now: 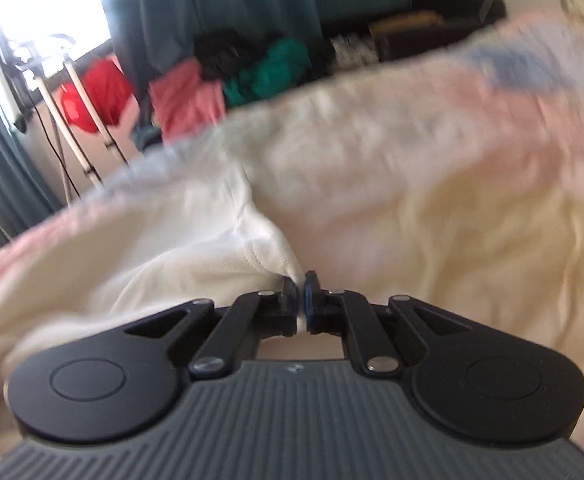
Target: Fold clothes
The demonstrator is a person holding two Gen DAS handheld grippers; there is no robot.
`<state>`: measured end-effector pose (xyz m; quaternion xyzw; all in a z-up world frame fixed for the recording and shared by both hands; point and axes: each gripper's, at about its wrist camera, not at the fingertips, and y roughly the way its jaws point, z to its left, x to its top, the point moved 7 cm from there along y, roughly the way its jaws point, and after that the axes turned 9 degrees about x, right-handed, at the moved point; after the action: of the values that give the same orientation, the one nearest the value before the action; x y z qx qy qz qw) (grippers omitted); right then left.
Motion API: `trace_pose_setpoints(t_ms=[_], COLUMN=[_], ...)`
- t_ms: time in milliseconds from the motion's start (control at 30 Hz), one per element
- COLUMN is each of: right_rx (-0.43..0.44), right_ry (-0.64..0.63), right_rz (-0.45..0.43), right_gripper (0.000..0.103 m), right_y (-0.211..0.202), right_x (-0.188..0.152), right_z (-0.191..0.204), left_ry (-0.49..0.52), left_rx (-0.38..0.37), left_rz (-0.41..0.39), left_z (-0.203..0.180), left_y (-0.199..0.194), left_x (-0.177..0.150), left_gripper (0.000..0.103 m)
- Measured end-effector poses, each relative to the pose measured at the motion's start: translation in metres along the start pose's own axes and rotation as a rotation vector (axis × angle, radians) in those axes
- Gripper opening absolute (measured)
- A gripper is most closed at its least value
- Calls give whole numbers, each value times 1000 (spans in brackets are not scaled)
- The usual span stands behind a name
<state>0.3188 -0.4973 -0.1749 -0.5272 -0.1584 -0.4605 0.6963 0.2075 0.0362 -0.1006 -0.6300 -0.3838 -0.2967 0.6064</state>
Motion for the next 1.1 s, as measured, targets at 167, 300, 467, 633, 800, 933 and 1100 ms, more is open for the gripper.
trace_pose_setpoints(t_ms=[167,300,467,633,800,933,1100], right_rx=[55,-13,-61,72,76,60,69], right_ry=[147,219,205,219,85,63,145], right_rz=[-159,-191,-246,-213,-210,-247,-240], right_gripper=[19,32,67,67,67,67,67], right_y=[-15,-31,-83,-127,-140,-132,-119], right_x=[-39,-35,-41,-74,-98,-92,-93], right_z=[-19,-13,27,93,136,134,111], left_ry=[-11,5,62,134,179,214,297], left_rx=[6,33,34,18,-22,-52,-65], left_rz=[23,24,0,-35,-62,-69,-98], left_z=[1,-2,-16,-28,-38,-58,-108], left_y=[3,5,8,6,1,11,55], left_x=[-3,-7,-10,-15,-16,-4,35], left_gripper=[90,90,89,87,85,82,77])
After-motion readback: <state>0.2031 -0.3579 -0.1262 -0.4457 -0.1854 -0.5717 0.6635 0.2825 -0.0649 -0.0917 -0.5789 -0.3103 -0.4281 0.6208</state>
